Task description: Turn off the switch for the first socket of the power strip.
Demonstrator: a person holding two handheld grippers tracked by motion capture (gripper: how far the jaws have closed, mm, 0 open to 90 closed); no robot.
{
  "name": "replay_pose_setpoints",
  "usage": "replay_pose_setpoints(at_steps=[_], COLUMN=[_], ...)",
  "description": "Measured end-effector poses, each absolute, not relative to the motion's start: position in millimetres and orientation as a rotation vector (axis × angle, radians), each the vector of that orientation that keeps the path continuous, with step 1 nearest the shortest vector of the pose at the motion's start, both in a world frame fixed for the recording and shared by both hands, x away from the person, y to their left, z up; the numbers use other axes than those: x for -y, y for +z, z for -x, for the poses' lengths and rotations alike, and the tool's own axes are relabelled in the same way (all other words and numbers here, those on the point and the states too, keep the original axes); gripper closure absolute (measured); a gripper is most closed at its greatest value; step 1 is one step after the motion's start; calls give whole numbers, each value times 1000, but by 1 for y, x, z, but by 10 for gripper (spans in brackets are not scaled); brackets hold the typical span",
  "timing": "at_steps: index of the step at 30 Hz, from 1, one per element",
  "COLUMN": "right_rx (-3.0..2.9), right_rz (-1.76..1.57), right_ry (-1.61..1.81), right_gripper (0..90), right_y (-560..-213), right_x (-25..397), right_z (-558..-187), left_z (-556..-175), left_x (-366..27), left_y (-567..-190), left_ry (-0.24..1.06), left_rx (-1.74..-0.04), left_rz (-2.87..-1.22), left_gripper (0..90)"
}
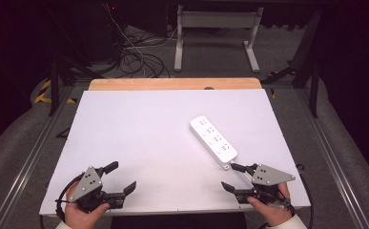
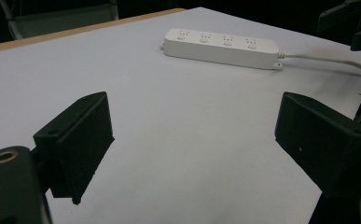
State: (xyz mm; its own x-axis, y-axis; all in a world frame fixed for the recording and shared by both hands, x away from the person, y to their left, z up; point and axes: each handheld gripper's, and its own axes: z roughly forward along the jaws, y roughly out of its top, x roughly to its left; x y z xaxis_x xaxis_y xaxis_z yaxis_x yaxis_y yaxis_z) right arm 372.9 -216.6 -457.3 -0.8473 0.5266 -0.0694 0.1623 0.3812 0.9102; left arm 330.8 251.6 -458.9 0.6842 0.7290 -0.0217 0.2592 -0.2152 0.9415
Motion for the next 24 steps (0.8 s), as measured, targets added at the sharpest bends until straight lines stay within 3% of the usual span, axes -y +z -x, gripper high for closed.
replay_pose_setpoints(at_steps=[24], right_rx=[-2298], right_rz=[-583], right_ry=[1399], right_gripper=[309], right_y=[-453], right_x=[213], right_z=[-373], left_z=[-328], left_x=[-251], left_y=[-457], left_ry=[565], left_rx=[-794], left_rz=[-1801], left_gripper=[125])
